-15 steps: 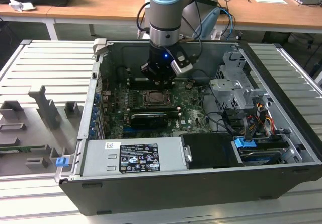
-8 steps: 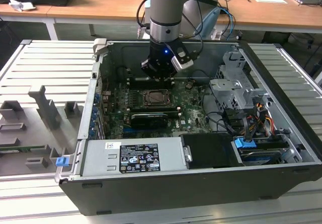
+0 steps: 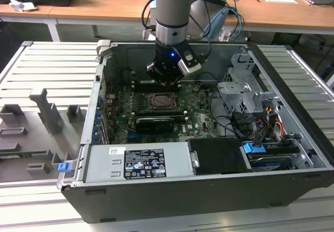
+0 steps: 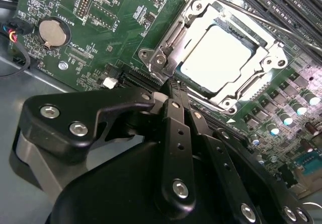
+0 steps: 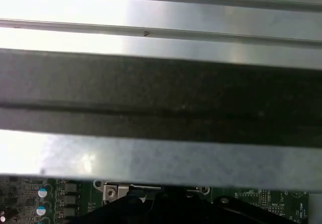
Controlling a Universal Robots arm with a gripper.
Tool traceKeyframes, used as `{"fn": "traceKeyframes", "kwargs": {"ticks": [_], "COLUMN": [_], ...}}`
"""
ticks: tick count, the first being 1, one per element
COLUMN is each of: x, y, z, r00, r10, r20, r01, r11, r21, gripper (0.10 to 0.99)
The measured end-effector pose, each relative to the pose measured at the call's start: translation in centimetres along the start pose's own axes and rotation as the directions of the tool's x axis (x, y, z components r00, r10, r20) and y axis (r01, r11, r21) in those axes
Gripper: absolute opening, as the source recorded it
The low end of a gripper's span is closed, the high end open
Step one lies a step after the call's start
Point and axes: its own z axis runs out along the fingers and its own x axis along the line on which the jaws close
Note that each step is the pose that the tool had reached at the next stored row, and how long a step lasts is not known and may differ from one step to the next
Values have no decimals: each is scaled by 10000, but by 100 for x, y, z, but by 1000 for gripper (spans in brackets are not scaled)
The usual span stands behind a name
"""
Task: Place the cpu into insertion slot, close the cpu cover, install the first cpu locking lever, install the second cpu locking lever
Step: 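Install the first cpu locking lever, then install the second cpu locking lever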
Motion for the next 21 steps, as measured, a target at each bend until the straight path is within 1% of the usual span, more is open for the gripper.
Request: {"fn": "traceKeyframes", "kwargs": {"ticks": [7, 11, 17, 19, 21], "x": [1, 4, 6, 6, 5], "y": [-22, -71, -116, -127, -127], "z": [-2, -4, -6, -27, -92], "r00": [10000, 10000, 10000, 10000, 10000], "r10": [-2, -1, 0, -1, -1], "r20": [-1, 0, 0, -1, 0], "r01": [2, 1, 0, 1, 1], "r11": [10000, 10000, 10000, 10000, 10000], "r21": [1, 0, -1, 1, 0], "gripper": [106, 106, 106, 106, 106]}}
